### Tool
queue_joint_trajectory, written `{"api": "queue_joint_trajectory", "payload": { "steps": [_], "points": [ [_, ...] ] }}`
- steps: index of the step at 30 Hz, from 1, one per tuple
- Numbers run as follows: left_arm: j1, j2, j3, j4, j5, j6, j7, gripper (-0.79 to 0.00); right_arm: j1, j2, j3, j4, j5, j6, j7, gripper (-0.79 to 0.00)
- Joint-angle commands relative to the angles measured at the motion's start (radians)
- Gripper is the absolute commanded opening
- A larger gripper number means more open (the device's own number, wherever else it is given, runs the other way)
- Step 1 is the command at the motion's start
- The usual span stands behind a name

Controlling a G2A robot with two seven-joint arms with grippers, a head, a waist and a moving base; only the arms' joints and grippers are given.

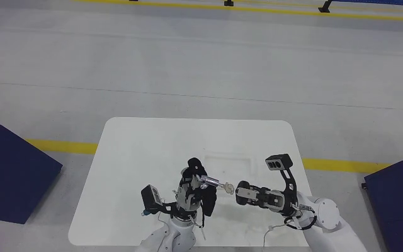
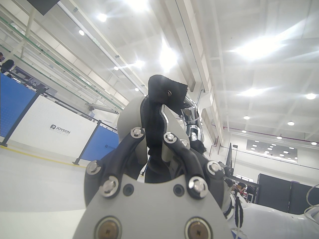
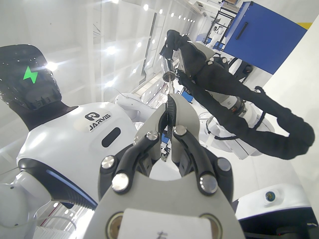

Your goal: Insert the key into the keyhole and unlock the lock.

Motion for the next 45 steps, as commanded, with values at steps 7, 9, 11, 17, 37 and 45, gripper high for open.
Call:
{"api": "queue_joint_trajectory", "payload": {
  "steps": [7,9,11,17,37,45],
  "points": [
    [0.007,-0.007,-0.014,0.000,0.013,-0.007,-0.001,-0.785,0.005,-0.004,-0.013,-0.009,-0.015,0.002,-0.010,-0.785],
    [0.009,-0.009,-0.017,0.000,0.016,-0.007,-0.002,-0.785,0.007,-0.005,-0.018,-0.012,-0.019,0.004,-0.014,-0.785],
    [0.011,-0.011,-0.019,0.000,0.019,-0.010,-0.003,-0.785,0.009,-0.006,-0.021,-0.013,-0.021,0.003,-0.017,-0.785],
    [0.016,-0.015,-0.029,-0.002,0.025,-0.015,-0.007,-0.785,0.006,-0.007,-0.014,-0.012,-0.022,-0.003,-0.020,-0.785],
    [0.029,-0.029,-0.054,-0.003,0.045,-0.031,-0.016,-0.785,0.008,-0.011,-0.011,0.005,-0.033,0.001,-0.028,-0.785],
    [0.033,-0.033,-0.063,-0.004,0.051,-0.038,-0.018,-0.785,0.010,-0.013,-0.014,0.006,-0.033,-0.001,-0.029,-0.785]
  ]
}}
